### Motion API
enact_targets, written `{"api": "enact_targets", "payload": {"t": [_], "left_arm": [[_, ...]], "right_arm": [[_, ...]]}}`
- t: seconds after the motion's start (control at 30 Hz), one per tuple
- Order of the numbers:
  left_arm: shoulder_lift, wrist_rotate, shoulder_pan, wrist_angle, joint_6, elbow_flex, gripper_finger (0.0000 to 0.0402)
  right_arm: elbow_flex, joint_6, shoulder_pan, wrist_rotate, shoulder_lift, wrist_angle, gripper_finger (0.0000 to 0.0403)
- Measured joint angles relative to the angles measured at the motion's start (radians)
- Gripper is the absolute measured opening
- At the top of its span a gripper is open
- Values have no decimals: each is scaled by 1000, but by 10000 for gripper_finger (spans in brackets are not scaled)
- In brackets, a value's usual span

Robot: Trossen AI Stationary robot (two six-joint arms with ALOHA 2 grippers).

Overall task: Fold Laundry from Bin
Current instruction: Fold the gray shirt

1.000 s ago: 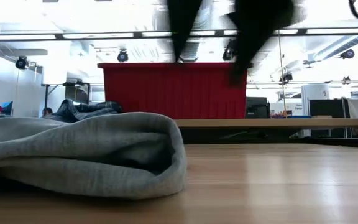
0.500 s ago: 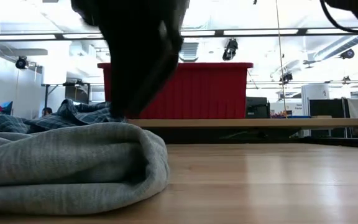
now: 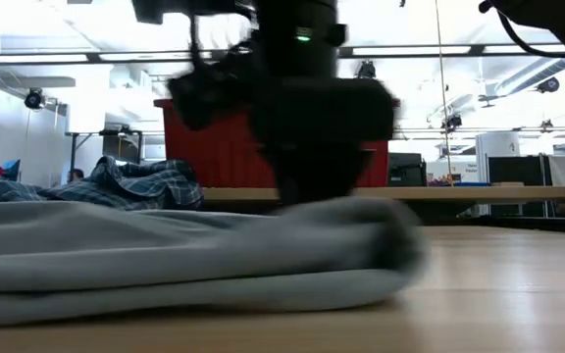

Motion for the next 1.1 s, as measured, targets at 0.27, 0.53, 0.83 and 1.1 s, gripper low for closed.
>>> {"api": "enact_targets", "payload": {"t": [0.27,0.53,0.83,1.1], "left_arm": [[-169,-37,0,-128,-60,-77,353],[-216,-197,64,47,-31,-181,352],[-195,-209,322,246,210,-230,352],[-191,-151,599,570,585,-248,352]], "right_arm": [[-9,-78,4,-23,-59,-159,369],[-27,-81,0,-48,-77,156,369],[-258,-209,-46,-78,-97,-156,368],[-432,-100,-119,108,-350,-134,368]]}}
